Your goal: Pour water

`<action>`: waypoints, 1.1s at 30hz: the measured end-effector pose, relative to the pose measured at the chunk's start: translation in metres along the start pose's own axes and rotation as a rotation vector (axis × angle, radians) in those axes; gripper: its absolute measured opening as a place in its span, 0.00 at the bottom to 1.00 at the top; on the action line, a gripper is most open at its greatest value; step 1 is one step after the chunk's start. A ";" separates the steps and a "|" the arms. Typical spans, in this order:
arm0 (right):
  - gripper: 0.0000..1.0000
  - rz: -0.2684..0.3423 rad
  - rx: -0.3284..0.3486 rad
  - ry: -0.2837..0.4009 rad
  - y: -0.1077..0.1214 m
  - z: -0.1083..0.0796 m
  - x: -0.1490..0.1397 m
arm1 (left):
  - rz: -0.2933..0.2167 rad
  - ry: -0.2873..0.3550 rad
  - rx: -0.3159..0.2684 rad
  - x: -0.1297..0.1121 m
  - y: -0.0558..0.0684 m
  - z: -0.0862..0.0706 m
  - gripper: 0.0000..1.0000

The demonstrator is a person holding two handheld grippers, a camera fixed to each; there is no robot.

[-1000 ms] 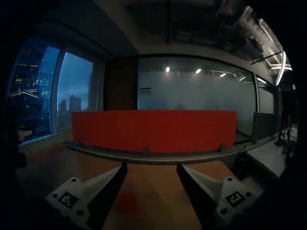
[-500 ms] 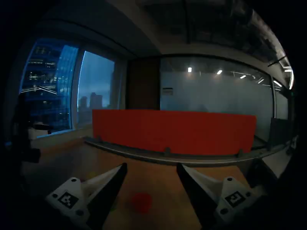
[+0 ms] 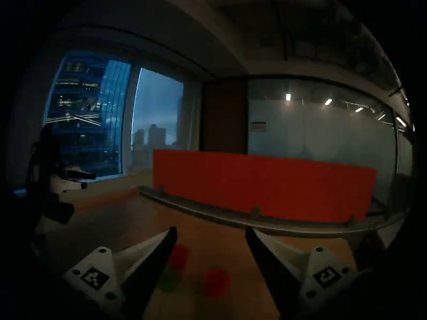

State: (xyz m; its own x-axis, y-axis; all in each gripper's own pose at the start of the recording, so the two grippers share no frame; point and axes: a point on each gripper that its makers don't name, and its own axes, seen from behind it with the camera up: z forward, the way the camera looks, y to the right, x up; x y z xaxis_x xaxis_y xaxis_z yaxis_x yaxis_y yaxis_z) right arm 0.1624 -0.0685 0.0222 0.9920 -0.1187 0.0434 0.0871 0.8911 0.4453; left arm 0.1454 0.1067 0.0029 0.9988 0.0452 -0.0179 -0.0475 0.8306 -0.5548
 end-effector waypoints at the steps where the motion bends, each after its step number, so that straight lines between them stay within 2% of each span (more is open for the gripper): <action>1: 0.99 0.000 0.009 -0.006 -0.002 0.001 -0.001 | 0.007 -0.005 -0.018 -0.002 0.004 0.000 0.96; 11: 0.99 -0.019 0.085 -0.055 -0.018 0.007 -0.009 | 0.082 -0.040 -0.163 -0.013 0.042 -0.001 0.96; 17: 0.99 -0.045 0.104 -0.072 -0.022 0.010 -0.015 | 0.081 -0.046 -0.230 -0.018 0.058 0.001 0.96; 27: 0.99 -0.073 0.122 -0.116 -0.023 0.013 -0.030 | 0.071 -0.107 -0.305 -0.048 0.074 0.006 0.96; 33: 0.99 -0.085 0.135 -0.149 -0.025 0.018 -0.043 | 0.089 -0.130 -0.326 -0.065 0.080 0.010 0.96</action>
State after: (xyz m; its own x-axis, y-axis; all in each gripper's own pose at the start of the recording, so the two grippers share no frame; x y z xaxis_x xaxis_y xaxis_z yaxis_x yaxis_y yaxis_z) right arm 0.1161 -0.0939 0.0254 0.9562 -0.2632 0.1281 0.1467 0.8097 0.5682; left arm 0.0763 0.1758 -0.0315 0.9803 0.1967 0.0163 -0.1072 0.6004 -0.7925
